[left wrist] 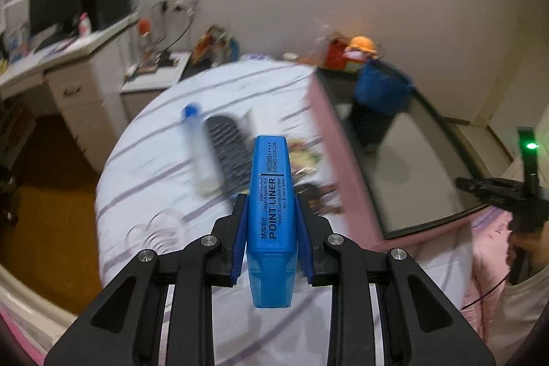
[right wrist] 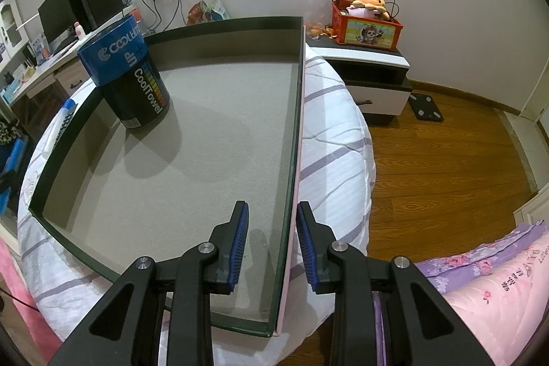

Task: Organize rigid objects
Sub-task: 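Carry the blue highlighter into the tray with the left gripper and release, then move the left gripper back over the bed to the black keys, then grasp the black key fob with the left gripper, then carry the black key item into the tray beside the highlighter and release, then move the left gripper back over the bed to the black remote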

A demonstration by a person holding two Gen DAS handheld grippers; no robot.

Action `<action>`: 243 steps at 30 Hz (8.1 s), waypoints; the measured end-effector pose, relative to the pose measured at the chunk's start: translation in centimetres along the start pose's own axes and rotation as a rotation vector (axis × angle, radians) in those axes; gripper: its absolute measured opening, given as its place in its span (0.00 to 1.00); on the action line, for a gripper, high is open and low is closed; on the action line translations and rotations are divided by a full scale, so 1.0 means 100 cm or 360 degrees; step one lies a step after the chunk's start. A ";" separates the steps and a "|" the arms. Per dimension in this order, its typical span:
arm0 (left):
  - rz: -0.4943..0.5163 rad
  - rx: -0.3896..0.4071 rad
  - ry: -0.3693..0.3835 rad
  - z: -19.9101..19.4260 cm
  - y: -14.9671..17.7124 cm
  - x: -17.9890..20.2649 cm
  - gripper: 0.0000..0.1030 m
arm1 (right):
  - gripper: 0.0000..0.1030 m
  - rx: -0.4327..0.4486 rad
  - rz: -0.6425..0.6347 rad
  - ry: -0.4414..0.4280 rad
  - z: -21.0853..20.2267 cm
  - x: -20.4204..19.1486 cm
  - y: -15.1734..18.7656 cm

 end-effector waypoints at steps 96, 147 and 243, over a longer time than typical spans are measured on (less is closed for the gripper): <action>-0.0085 -0.0065 -0.0217 0.018 0.037 -0.006 0.99 | 0.13 0.0077 0.0077 0.0009 -0.014 0.008 0.011; 0.0105 0.0036 0.0127 0.002 -0.004 0.056 0.15 | 0.14 0.0070 0.0071 -0.0028 -0.012 0.007 0.011; -0.0111 -0.0008 -0.0342 0.002 0.018 -0.040 0.96 | 0.15 -0.0002 -0.0007 0.0016 -0.008 0.004 0.005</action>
Point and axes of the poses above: each gripper's, at about its wrist camera, not at the fingertips, and z roughly the way its jaws point, x to its right, y to its underside, the point moved 4 cm from there along z, roughly the way its jaws point, and after that the axes turned 11 degrees about y, right-handed, at the moved point
